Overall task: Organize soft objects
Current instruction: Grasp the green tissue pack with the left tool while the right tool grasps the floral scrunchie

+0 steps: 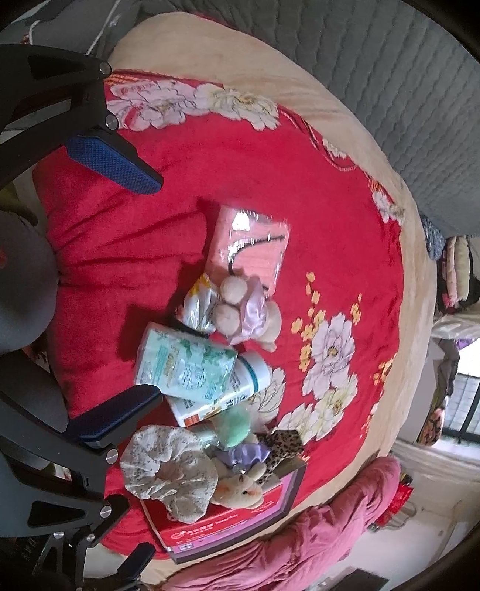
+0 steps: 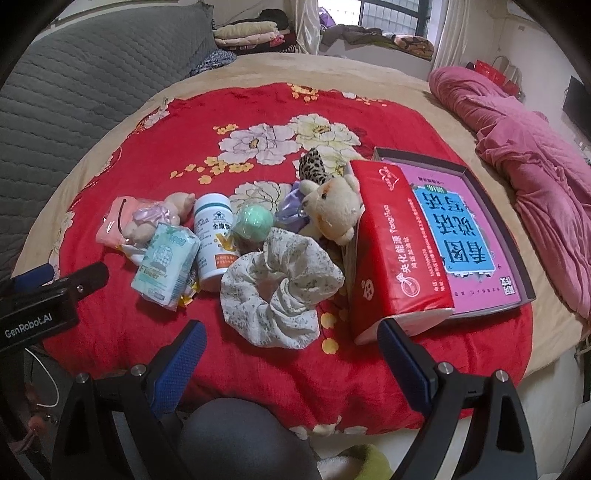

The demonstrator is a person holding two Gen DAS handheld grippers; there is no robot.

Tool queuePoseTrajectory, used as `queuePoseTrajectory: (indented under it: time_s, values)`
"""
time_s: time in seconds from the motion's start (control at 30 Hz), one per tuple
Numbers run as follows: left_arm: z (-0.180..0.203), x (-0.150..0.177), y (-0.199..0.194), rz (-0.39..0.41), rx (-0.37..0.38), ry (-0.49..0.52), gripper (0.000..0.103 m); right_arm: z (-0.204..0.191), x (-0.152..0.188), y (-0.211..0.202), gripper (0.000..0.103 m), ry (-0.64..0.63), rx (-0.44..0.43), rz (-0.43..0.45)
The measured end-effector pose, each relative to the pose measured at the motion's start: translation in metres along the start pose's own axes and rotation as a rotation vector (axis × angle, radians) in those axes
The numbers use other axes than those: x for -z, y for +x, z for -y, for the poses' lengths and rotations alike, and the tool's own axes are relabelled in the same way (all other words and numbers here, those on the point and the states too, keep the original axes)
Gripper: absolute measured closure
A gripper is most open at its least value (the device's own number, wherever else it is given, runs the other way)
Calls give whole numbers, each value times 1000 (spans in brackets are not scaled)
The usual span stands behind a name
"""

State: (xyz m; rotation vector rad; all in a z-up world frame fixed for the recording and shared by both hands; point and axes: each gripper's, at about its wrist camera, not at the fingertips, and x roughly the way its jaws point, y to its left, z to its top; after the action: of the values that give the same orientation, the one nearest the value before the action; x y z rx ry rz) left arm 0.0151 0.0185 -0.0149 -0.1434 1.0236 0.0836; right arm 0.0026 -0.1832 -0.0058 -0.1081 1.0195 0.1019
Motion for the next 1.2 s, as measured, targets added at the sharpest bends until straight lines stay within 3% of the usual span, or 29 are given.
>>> queuePoseTrajectory:
  time_s: [0.37,0.8,1.0,1.2]
  values:
    - [43,-12,33,-21,16,113,0,12,-2,12,9,1,16,-24]
    - [56,-15,73,-69,-7,171,0,18,-17,29,14,-37,0,-37]
    - [61,-11,81,-85,5,198,0,14,-29,43,33,-85,-4,-66]
    - [57,-9,86,-118,16,183,0,6,-34,60,60,-132,18,-99]
